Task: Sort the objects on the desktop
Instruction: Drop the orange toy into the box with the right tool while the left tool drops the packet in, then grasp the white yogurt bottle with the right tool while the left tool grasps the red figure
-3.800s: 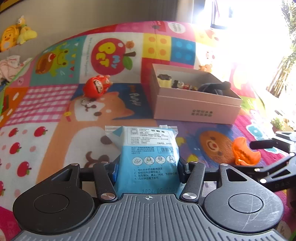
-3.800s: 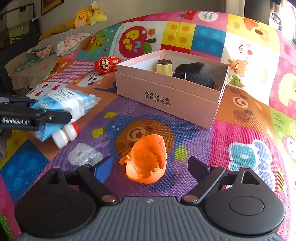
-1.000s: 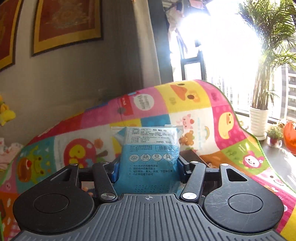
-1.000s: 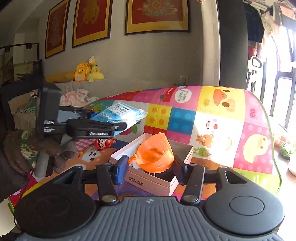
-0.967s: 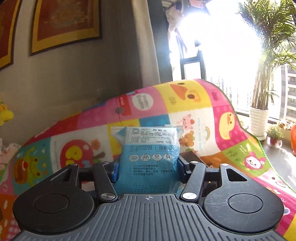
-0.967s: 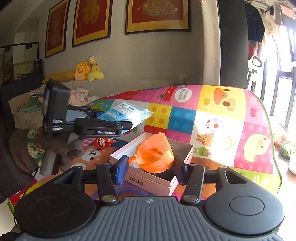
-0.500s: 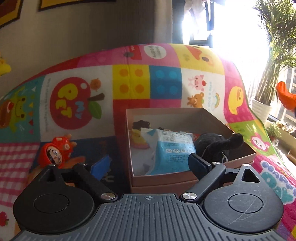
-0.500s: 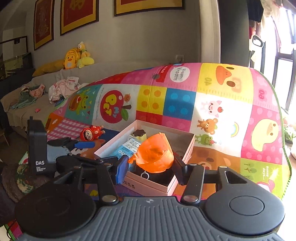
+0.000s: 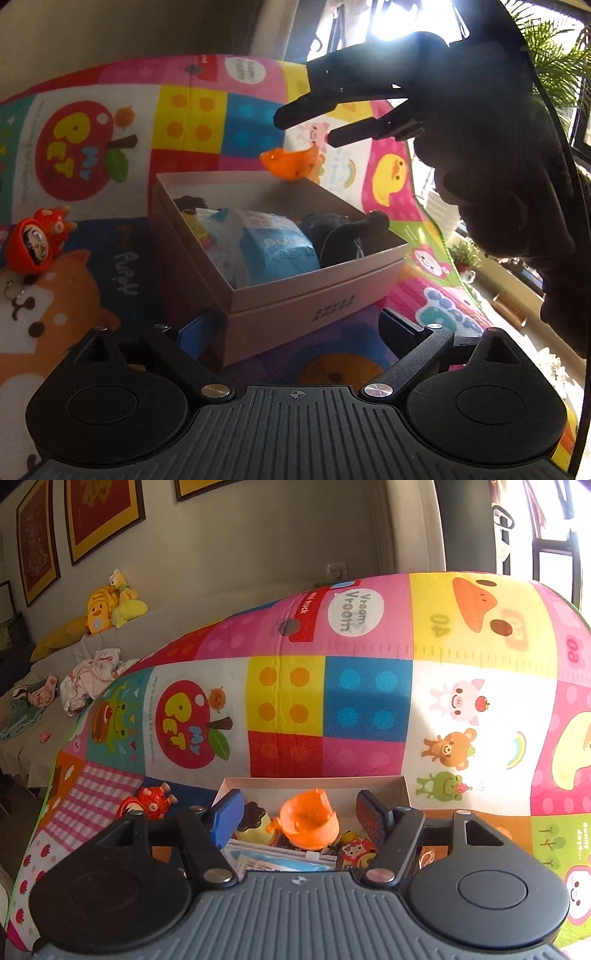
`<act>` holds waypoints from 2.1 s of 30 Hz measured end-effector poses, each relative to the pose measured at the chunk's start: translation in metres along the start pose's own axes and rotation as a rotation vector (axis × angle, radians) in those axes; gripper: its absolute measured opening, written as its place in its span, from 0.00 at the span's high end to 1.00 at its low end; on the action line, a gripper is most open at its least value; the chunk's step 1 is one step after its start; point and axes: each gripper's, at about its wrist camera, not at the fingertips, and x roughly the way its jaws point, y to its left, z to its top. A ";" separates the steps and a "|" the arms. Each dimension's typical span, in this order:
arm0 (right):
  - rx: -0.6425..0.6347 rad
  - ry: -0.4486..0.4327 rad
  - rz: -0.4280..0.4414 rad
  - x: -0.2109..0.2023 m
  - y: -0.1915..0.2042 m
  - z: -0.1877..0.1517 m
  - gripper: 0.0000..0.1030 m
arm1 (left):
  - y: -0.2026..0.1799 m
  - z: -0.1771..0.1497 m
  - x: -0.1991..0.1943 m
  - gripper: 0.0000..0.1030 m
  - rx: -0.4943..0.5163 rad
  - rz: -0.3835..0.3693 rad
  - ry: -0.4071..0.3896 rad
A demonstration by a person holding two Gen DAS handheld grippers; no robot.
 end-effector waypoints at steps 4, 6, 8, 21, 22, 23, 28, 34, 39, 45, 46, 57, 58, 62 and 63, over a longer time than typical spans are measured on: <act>0.029 0.035 -0.056 -0.002 -0.017 -0.023 0.33 | 0.006 -0.007 -0.012 0.05 0.006 0.053 0.002; -0.025 0.042 -0.059 -0.017 -0.018 -0.048 0.33 | 0.013 -0.011 -0.024 0.05 -0.012 0.078 -0.017; -0.096 0.038 -0.058 -0.036 -0.011 -0.073 0.33 | 0.022 -0.016 -0.036 0.04 -0.036 0.146 -0.051; -0.482 0.195 0.374 -0.090 0.106 -0.213 0.36 | 0.082 -0.053 -0.092 0.02 -0.317 0.473 -0.076; -0.491 0.203 0.378 -0.087 0.112 -0.213 0.43 | 0.082 -0.054 -0.093 0.02 -0.319 0.481 -0.081; -0.495 0.210 0.379 -0.084 0.115 -0.213 0.45 | 0.082 -0.054 -0.093 0.02 -0.320 0.484 -0.080; -0.499 0.183 0.368 -0.076 0.123 -0.208 0.46 | 0.078 -0.054 -0.091 0.01 -0.305 0.480 -0.077; -0.452 0.152 0.367 -0.078 0.113 -0.198 0.55 | 0.075 -0.050 -0.083 0.01 -0.267 0.482 -0.042; -0.355 0.126 0.218 -0.077 0.067 -0.188 0.55 | 0.069 -0.029 -0.066 0.01 -0.130 0.511 -0.075; -0.213 0.114 0.034 -0.074 0.004 -0.189 0.55 | 0.087 0.017 -0.009 0.01 0.039 0.611 -0.091; -0.191 0.114 0.028 -0.073 -0.002 -0.189 0.55 | 0.093 0.023 0.002 0.01 0.063 0.631 -0.081; -0.097 0.096 0.029 -0.067 -0.018 -0.195 0.17 | 0.141 0.047 0.056 0.41 0.006 0.706 0.061; -0.090 0.098 0.030 -0.066 -0.020 -0.195 0.14 | 0.141 0.047 0.055 0.43 0.002 0.708 0.063; -0.066 0.096 0.020 -0.065 -0.021 -0.194 0.06 | 0.130 0.039 0.042 0.43 0.009 0.671 0.064; -0.061 0.094 0.016 -0.066 -0.021 -0.194 0.05 | 0.124 0.035 0.036 0.43 0.020 0.654 0.063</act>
